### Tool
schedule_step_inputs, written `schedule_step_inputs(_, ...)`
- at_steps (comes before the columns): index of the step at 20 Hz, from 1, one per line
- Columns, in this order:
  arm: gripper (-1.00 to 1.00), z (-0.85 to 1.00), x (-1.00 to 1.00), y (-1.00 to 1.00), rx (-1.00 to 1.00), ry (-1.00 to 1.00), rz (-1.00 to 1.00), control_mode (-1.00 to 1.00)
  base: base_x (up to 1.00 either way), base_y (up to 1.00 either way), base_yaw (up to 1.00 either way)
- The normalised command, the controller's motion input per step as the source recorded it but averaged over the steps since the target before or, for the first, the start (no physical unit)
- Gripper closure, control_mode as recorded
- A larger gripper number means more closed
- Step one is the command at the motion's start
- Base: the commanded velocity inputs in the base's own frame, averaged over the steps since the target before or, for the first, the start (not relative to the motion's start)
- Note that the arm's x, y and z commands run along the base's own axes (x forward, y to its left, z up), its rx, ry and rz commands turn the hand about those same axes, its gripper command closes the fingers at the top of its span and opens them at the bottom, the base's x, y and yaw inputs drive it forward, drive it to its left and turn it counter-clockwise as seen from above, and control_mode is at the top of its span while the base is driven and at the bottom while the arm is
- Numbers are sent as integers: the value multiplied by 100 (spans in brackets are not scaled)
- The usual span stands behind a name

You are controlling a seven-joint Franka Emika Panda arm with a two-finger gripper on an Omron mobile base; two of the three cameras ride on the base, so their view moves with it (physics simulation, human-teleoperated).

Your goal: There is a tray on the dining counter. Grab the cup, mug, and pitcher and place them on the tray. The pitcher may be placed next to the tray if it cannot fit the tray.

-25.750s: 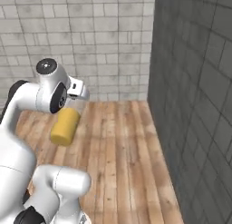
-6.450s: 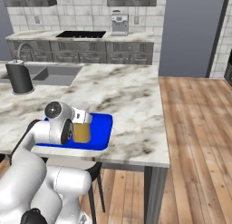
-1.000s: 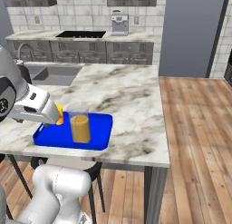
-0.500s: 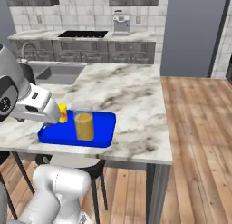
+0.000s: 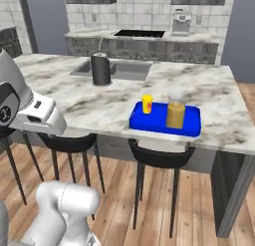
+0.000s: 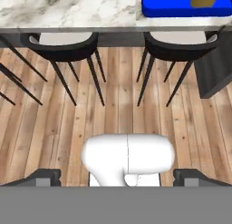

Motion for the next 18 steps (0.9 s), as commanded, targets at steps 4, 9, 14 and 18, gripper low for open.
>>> schedule_step_inputs(4,-100,0,0,0,0,0,0,100,-67,100,28)
schedule_step_inputs(9,-100,0,0,0,0,0,0,100,-20,100,15)
schedule_step_inputs(14,-100,0,0,0,0,0,0,100,41,100,0)
schedule_step_inputs(18,-100,0,0,0,0,0,0,100,52,100,0)
